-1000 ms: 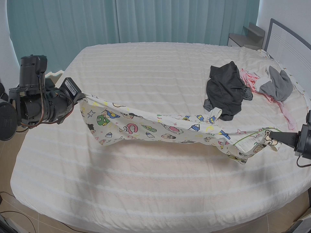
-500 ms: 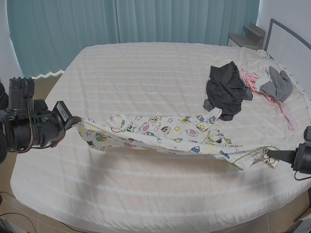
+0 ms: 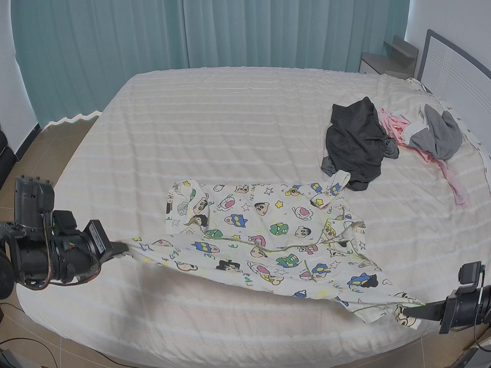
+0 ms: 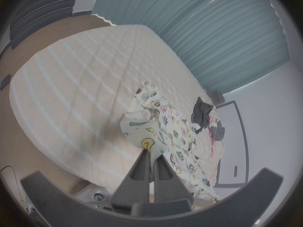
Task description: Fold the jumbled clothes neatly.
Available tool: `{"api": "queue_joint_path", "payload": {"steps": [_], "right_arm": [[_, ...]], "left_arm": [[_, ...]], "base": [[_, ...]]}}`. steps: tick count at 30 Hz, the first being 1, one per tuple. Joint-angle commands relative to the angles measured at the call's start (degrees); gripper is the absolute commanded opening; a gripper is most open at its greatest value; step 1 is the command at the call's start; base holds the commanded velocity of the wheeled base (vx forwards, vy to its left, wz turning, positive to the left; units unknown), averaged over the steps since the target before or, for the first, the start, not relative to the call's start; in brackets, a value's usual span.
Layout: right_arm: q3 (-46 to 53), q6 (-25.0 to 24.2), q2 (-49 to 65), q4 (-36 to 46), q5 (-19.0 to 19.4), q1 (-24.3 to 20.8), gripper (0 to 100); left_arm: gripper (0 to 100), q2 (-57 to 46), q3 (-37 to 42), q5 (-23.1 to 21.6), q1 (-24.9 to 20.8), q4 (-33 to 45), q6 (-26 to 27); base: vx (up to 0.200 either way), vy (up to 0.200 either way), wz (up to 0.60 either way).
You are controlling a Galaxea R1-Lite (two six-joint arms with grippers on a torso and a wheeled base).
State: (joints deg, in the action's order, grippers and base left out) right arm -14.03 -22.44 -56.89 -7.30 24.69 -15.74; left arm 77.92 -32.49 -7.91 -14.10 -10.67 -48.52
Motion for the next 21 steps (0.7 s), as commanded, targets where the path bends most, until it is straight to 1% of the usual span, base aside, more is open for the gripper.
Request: {"api": "queue_joint_path", "payload": {"steps": [1,5,9,14,21], "right_arm": [[4.2,0.2,-1.2,0.0,-0.1,-3.3,0],[6.2,0.2,-3.2,0.0,-0.1,-5.1,0],[7.7,0.5,-5.2,-0.1,0.0,-6.4,0],[8.8,0.7,-11.1,-0.2,-0.1,-7.6,0],[9.1,4.6,-20.1,-0.8,-0.2,-7.6,0]], "left_arm": [[0,-0.4,5.9,-2.1,0.0,-0.1,2.6],[0,1.4,8.5,-4.9,-0.1,-0.1,3.8],[0,2.9,9.7,-5.4,-0.1,-0.1,3.9],[0,5.0,10.6,-5.6,-0.1,-0.1,4.6],[0,7.7,12.4,-6.3,-0.1,-0.1,6.6]], "base": [[0.000,0.000,0.00],[0.000,0.000,0.00],[0.000,0.000,0.00],[0.000,0.000,0.00],[0.000,0.000,0.00]]}}
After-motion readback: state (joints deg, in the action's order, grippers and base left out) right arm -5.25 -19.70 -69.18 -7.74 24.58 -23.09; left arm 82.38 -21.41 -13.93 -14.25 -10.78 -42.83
